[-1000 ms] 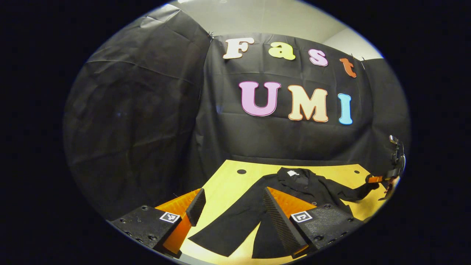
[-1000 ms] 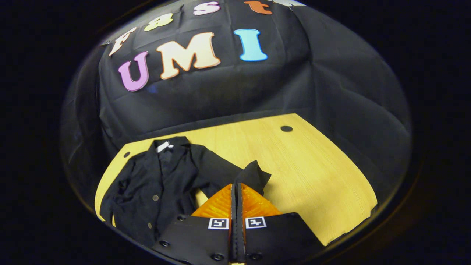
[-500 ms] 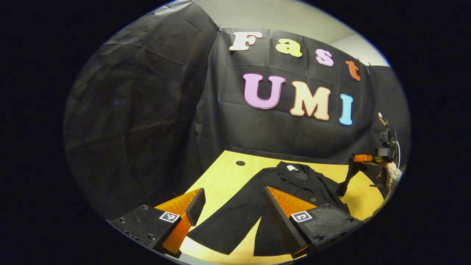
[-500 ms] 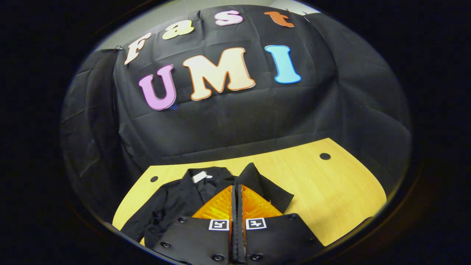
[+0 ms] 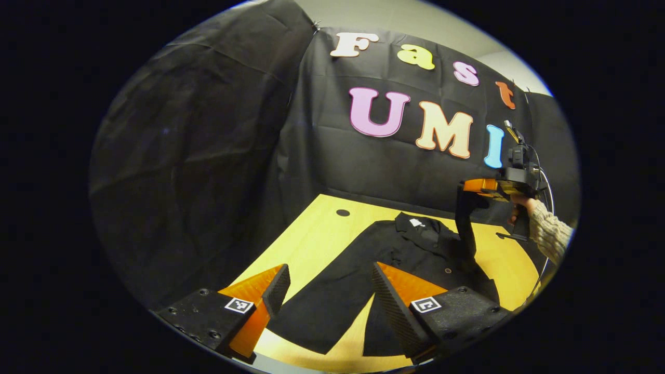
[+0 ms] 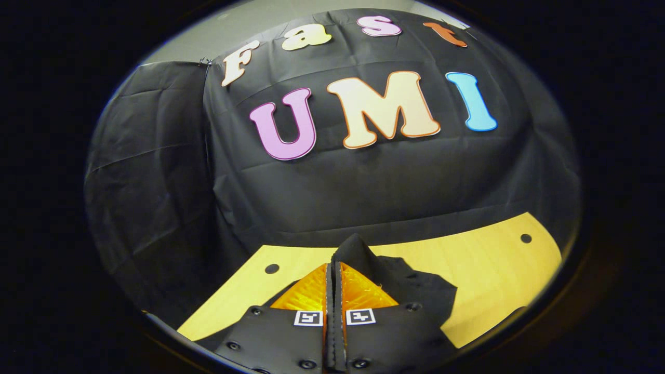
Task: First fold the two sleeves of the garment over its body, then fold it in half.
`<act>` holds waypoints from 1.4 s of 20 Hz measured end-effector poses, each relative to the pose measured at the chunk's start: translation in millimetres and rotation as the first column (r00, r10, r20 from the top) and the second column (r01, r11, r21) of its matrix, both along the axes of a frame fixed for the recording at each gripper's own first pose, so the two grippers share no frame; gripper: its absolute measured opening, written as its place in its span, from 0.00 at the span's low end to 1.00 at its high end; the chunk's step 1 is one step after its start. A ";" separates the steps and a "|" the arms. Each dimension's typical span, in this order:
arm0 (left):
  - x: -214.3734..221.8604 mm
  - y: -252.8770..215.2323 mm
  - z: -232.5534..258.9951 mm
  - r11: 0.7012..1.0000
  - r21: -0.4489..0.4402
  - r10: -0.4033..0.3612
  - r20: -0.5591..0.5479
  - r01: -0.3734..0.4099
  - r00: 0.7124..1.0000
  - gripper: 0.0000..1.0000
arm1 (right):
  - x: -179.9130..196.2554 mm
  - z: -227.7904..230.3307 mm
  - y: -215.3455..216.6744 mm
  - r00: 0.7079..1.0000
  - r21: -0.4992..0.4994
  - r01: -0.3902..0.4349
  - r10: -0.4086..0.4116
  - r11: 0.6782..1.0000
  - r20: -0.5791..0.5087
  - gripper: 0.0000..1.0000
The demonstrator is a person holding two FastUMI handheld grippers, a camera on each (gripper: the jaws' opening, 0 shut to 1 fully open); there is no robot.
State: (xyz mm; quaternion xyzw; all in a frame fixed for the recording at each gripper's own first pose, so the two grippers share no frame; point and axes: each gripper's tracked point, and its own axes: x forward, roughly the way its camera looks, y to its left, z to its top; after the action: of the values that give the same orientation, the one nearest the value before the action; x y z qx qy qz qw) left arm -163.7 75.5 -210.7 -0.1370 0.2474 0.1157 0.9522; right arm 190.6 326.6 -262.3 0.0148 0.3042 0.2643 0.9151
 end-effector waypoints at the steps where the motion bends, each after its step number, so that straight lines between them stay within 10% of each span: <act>1: -1.1 2.3 -2.7 1.000 -0.005 0.010 -0.007 -0.010 1.000 0.94 | -0.9 -2.1 12.8 1.000 0.015 -0.006 0.006 1.000 -0.001 0.02; 10: -21.5 19.0 -38.5 0.998 -0.034 0.052 -0.097 -0.055 0.994 0.96 | -26.8 -61.0 106.1 0.987 0.001 -0.154 0.153 0.988 -0.041 0.02; 25: -36.1 -2.9 -94.1 0.993 -0.105 0.038 -0.217 -0.062 0.975 0.96 | -31.3 -135.6 136.8 0.971 0.016 -0.185 0.185 0.983 -0.151 0.07; 28: -49.2 -3.1 -101.3 0.991 -0.119 0.039 -0.237 -0.069 0.971 0.96 | -41.0 -117.9 136.0 0.965 0.046 -0.203 0.208 0.978 -0.159 0.40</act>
State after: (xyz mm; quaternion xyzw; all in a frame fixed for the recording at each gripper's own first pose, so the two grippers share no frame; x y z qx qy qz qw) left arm -213.0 72.4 -312.0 -0.1889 0.3609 0.1414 0.9022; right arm 149.6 462.6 -380.3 0.0182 0.3740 0.3600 0.8545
